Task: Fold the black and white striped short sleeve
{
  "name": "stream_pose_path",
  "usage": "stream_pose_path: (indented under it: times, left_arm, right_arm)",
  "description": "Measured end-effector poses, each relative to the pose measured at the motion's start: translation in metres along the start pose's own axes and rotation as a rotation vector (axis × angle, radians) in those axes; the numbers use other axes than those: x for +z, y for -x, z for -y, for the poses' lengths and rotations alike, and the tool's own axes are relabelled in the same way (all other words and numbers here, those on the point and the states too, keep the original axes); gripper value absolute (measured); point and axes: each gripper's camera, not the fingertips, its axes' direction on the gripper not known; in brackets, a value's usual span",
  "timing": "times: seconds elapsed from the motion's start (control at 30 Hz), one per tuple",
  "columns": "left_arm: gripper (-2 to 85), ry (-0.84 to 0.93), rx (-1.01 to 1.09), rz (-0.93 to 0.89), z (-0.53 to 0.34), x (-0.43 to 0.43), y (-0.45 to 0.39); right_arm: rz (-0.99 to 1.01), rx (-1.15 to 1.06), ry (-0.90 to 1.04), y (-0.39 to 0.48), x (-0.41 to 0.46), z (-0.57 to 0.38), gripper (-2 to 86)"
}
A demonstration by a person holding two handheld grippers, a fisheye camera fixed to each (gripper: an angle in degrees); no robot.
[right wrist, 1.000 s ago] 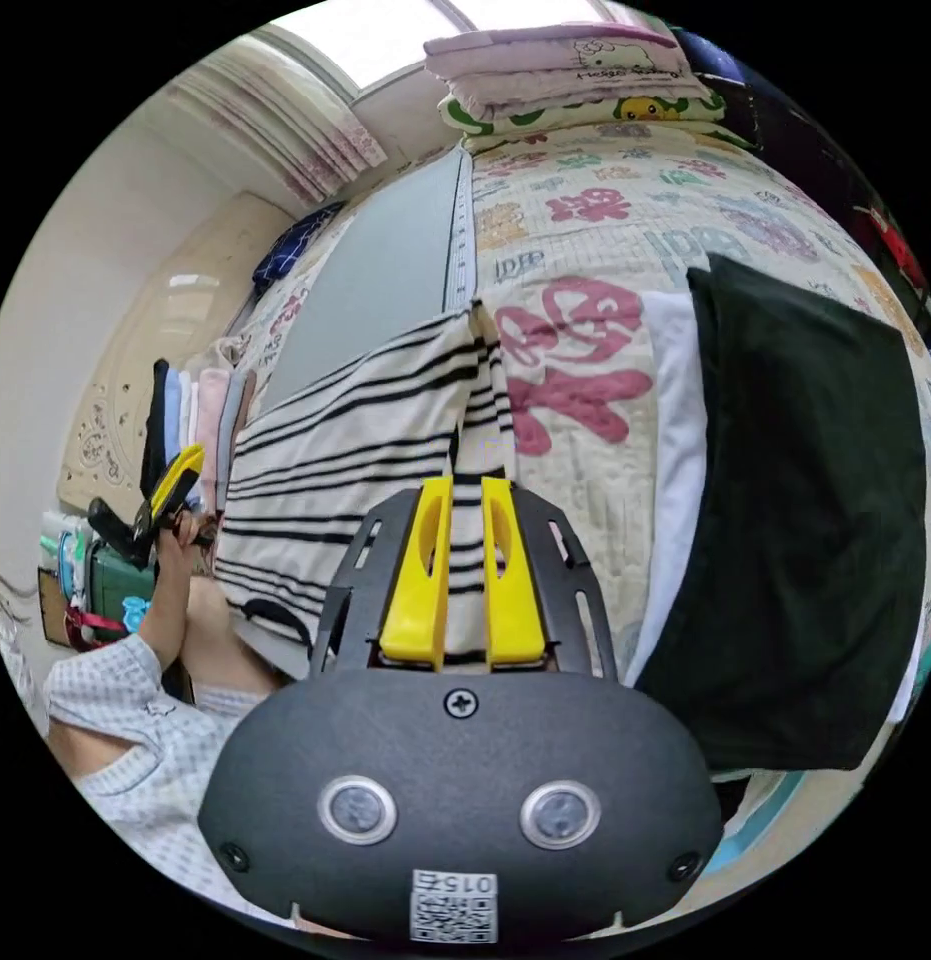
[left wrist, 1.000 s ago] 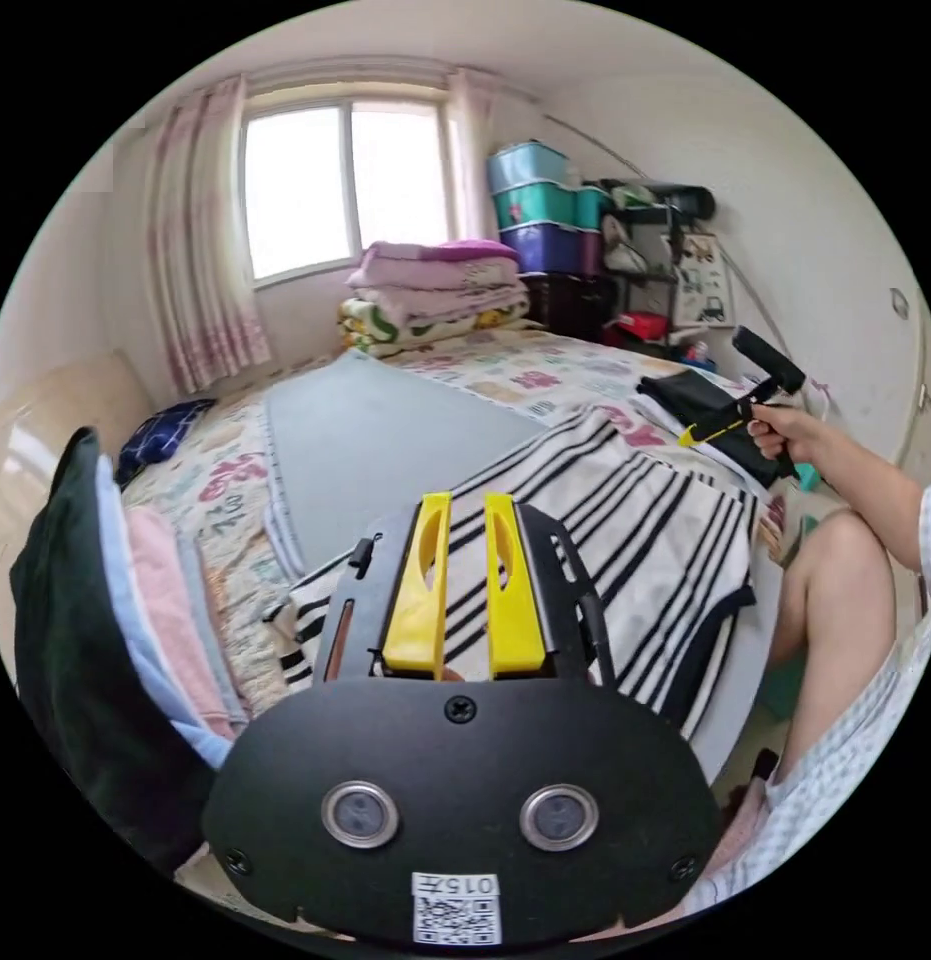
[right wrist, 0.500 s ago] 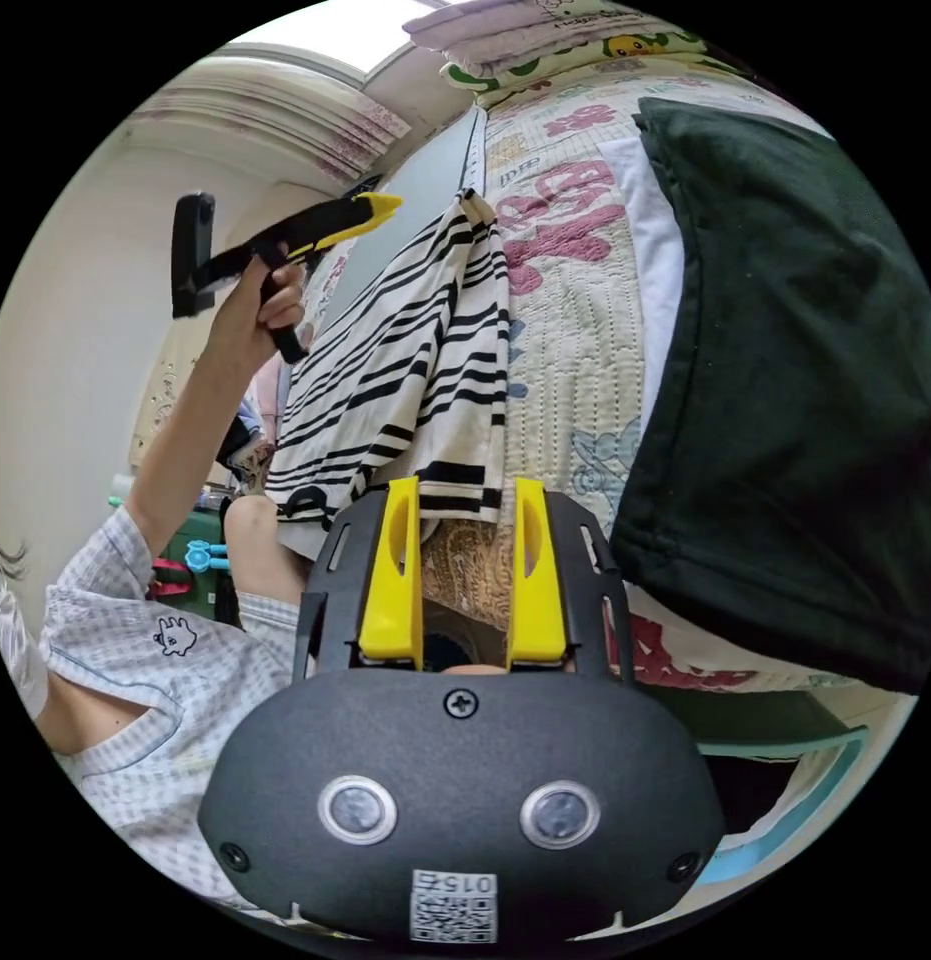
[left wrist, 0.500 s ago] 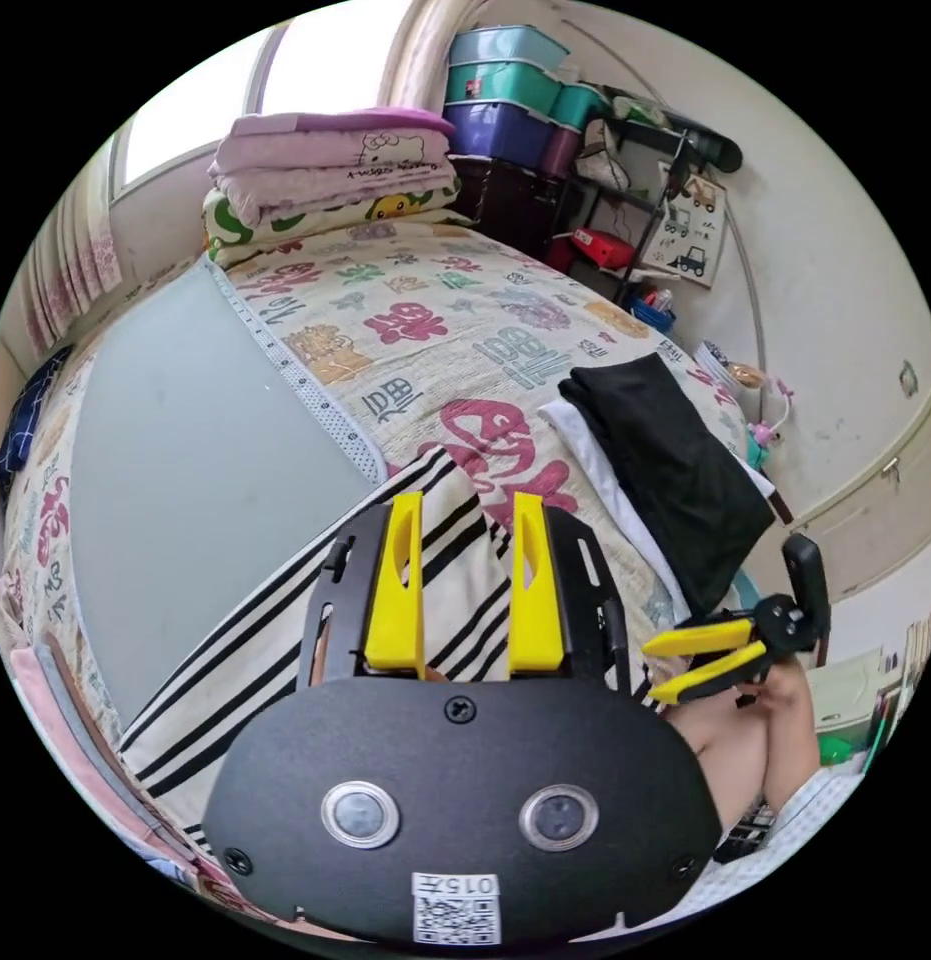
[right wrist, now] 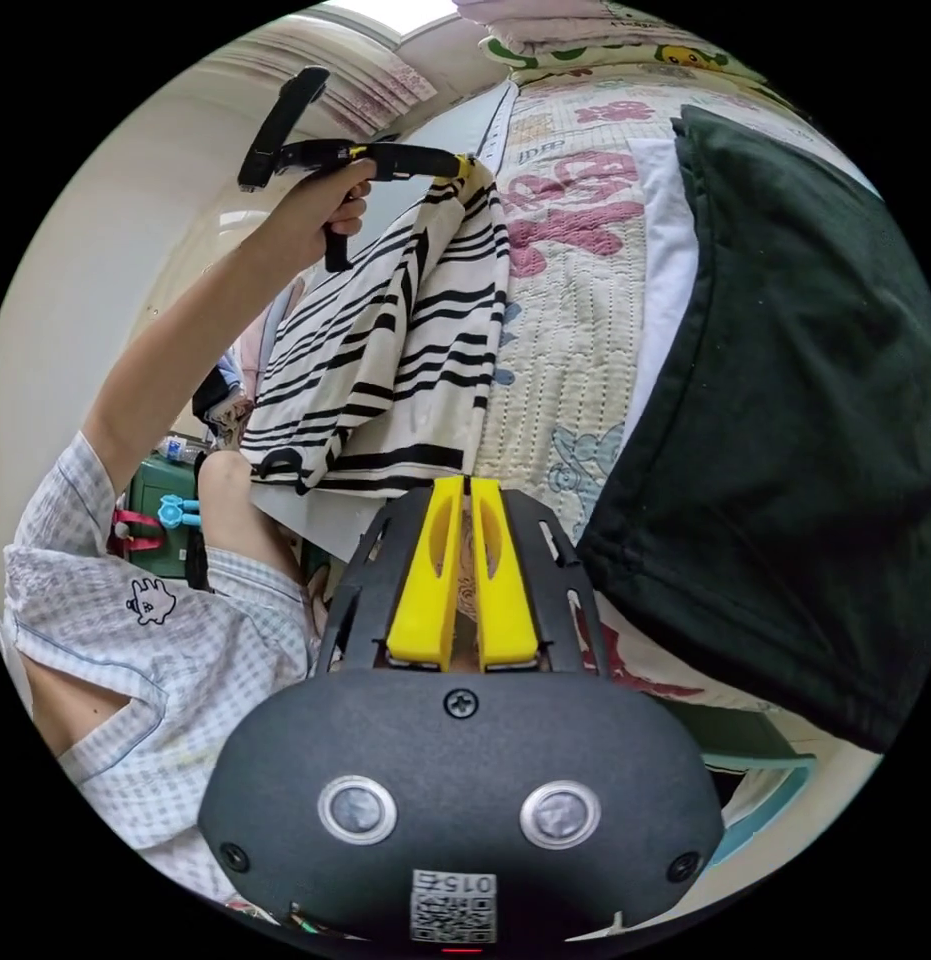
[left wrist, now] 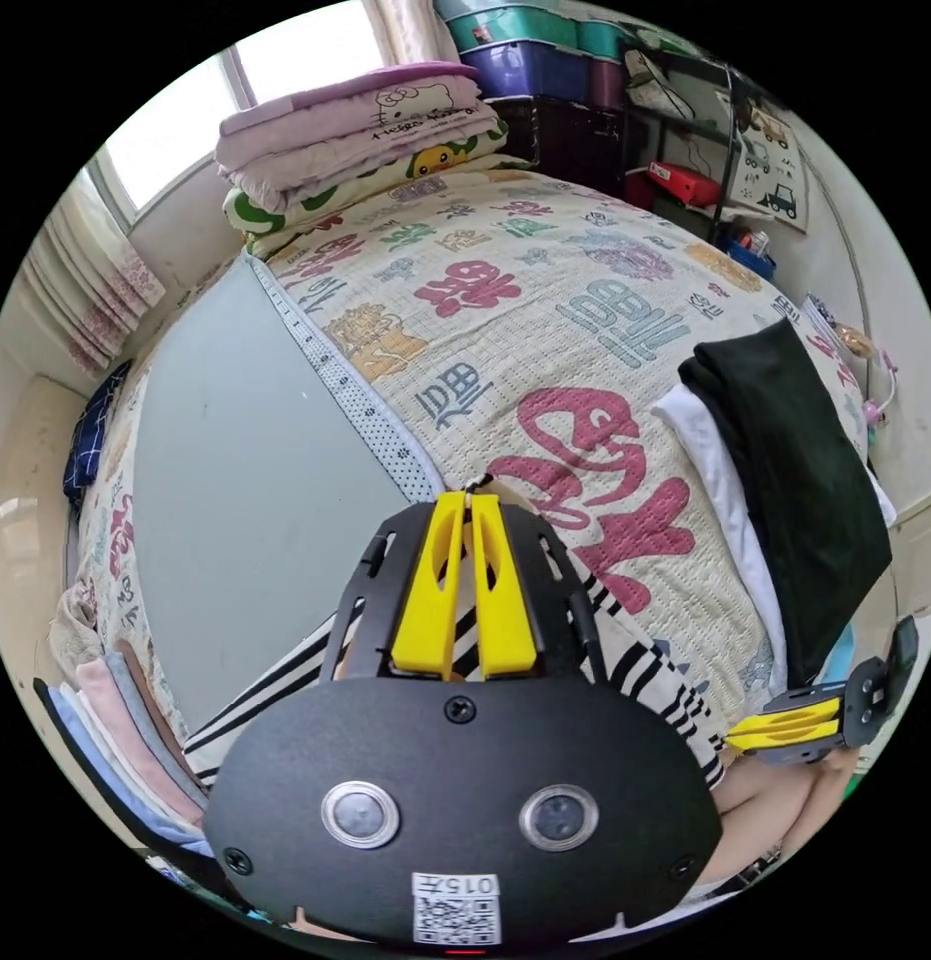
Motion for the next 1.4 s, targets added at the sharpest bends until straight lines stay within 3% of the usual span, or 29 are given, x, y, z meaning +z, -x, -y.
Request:
stream_pose_path:
  times: [0.2, 0.43, 0.67, 0.8, 1.0, 1.1, 1.27, 1.4]
  left_arm:
    - [-0.6, 0.013, -0.128, -0.034, 0.012, 0.009, 0.013]
    - [-0.5, 0.021, -0.237, -0.058, 0.014, 0.028, 0.023]
    - [-0.3, 0.038, -0.172, -0.014, 0.021, 0.035, 0.012]
    - [0.5, 0.022, -0.165, -0.031, 0.017, 0.032, 0.018]
    - [6.6, -0.042, -0.103, -0.076, 0.003, -0.004, 0.041]
    - [7.4, -0.079, 0.034, -0.046, -0.024, -0.041, 0.05]
    - [7.2, -0.16, 0.244, -0.091, -0.158, -0.121, 0.078]
    - [7.1, -0.105, 0.2, -0.1, -0.27, -0.143, 0.115]
  right_arm:
    - [0.022, -0.066, -0.023, -0.004, -0.008, 0.004, 9.0]
    - [-0.097, -0.052, 0.019, -0.028, -0.002, 0.016, 0.9]
    - [-0.033, 0.023, -0.073, -0.083, -0.024, 0.013, 1.4]
    - [0.098, -0.01, -0.089, -0.095, -0.02, 0.022, 8.7]
    - [-0.049, -0.027, 0.031, -0.11, 0.012, 0.044, 2.8]
    - [-0.094, -0.038, 0.039, -0.122, 0.017, 0.042, 1.8]
    - [-0.216, 0.02, -0.076, -0.143, 0.001, 0.028, 5.1]
    - [-0.006, -0.032, -0.29, -0.147, -0.015, 0.016, 7.5]
